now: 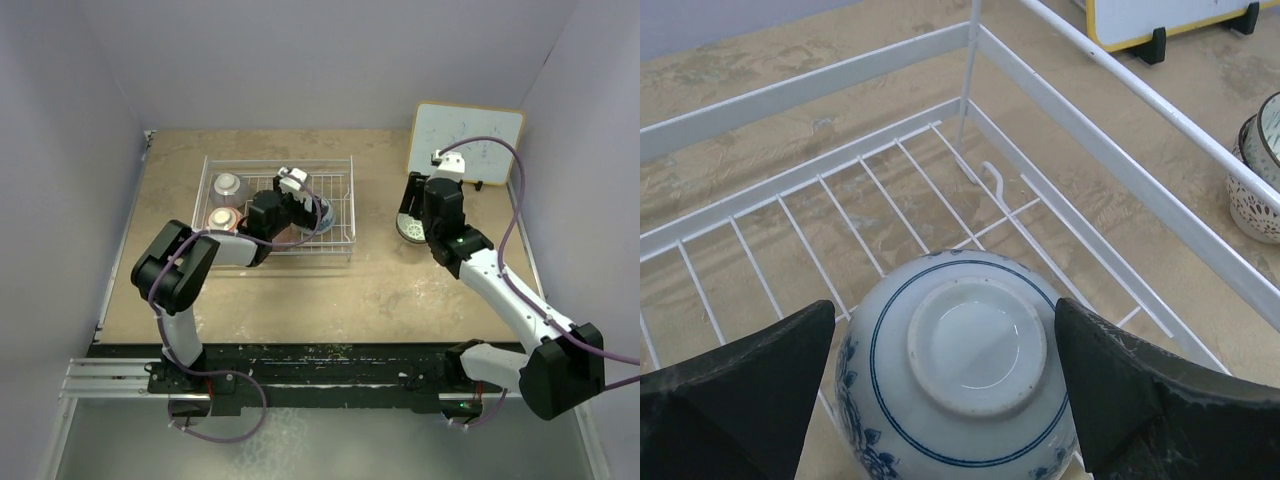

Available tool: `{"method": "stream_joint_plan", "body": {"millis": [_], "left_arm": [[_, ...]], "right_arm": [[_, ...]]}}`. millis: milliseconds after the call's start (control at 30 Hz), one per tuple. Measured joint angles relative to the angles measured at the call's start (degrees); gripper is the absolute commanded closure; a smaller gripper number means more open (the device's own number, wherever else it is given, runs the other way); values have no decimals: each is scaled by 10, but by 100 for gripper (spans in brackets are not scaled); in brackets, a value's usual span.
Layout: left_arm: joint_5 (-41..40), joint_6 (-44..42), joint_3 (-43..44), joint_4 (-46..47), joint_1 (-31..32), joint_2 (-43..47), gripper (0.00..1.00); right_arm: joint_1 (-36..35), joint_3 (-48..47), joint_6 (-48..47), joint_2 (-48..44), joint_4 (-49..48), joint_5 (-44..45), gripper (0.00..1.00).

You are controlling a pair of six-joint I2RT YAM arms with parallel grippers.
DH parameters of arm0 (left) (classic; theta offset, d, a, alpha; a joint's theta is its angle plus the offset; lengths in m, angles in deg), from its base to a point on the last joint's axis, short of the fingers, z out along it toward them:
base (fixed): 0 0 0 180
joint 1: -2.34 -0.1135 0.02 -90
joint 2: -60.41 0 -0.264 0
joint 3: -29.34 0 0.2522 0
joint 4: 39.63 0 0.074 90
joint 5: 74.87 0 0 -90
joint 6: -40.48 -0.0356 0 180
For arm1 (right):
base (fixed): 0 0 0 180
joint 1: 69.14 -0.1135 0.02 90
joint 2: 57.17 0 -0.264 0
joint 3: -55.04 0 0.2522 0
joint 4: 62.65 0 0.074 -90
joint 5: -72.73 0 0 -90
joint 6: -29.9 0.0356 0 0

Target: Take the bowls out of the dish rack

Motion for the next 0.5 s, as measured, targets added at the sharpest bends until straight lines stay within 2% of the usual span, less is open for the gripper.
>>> {"method": "stream_joint_plan", "body": {"millis": [200, 300, 500], "left_arm": [[-7, 10, -56, 128, 0, -15, 8], [-7, 14, -69, 181, 0, -31, 23], [-7, 24, -73, 253, 0, -58, 46]], "right_arm": [[0, 0, -5, 16, 1, 0, 35], [0, 0, -7, 17, 0, 1, 35], [0, 0, -9, 17, 0, 2, 36]]}}
